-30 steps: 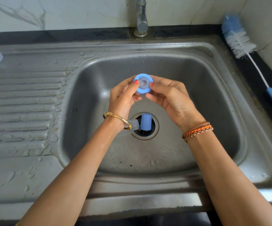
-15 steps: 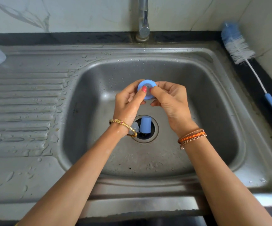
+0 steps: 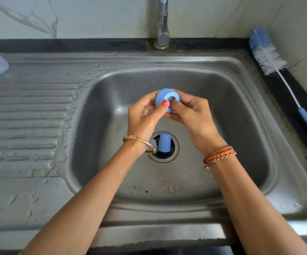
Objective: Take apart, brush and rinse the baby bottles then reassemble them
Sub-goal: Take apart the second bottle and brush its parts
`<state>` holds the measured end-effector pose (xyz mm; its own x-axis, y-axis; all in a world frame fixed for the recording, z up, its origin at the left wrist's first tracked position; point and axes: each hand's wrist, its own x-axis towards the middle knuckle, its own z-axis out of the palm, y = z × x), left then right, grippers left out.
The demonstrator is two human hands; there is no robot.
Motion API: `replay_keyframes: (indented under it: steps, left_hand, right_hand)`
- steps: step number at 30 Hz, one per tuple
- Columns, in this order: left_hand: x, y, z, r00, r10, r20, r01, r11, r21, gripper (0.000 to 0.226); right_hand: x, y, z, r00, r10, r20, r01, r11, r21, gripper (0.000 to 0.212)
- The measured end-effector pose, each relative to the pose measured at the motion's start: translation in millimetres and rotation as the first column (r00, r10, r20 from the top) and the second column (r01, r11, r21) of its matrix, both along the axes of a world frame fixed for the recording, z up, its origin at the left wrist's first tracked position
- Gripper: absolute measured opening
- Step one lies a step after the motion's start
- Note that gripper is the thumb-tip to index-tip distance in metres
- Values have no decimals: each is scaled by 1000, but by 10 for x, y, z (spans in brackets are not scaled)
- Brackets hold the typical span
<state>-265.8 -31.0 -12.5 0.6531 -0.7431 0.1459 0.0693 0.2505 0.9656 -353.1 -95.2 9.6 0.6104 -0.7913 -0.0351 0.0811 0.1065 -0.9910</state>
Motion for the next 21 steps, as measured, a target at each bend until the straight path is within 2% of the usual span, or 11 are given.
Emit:
replay_keyframes:
  steps: [1,3,5,10,17,21]
  left_hand:
    - [-11,-10,8,995,-28,-91,28,1000,2,10]
    - [6,-33,13,955,-62,-290,67,998,7,19]
    - [69,-36,15,913,-72,-402,98,994,44,22]
    - [107,-41,-10,849,-23,-527,133,976,172,18]
    - [95,-67,-44,707,57,-705,135,968,214,13]
    - [231,-57,-82,622,217,-752,-4,962,273,14]
  right_hand:
    - [-10,-10,4,1000,0,2,0,1000,4,22]
    - [-18,-19,4,1000,-6,-8,6,1000,5,21]
    - [-22,-20,-7,1000,21,-17,-20,999,40,22]
    - [-51,-67,-34,998,56,-35,-50,985,166,23]
    - [-50,-86,-49,990,96,-107,-71,973,221,15]
    - [-79,-129,-32,992,55,-118,-31,980,198,19]
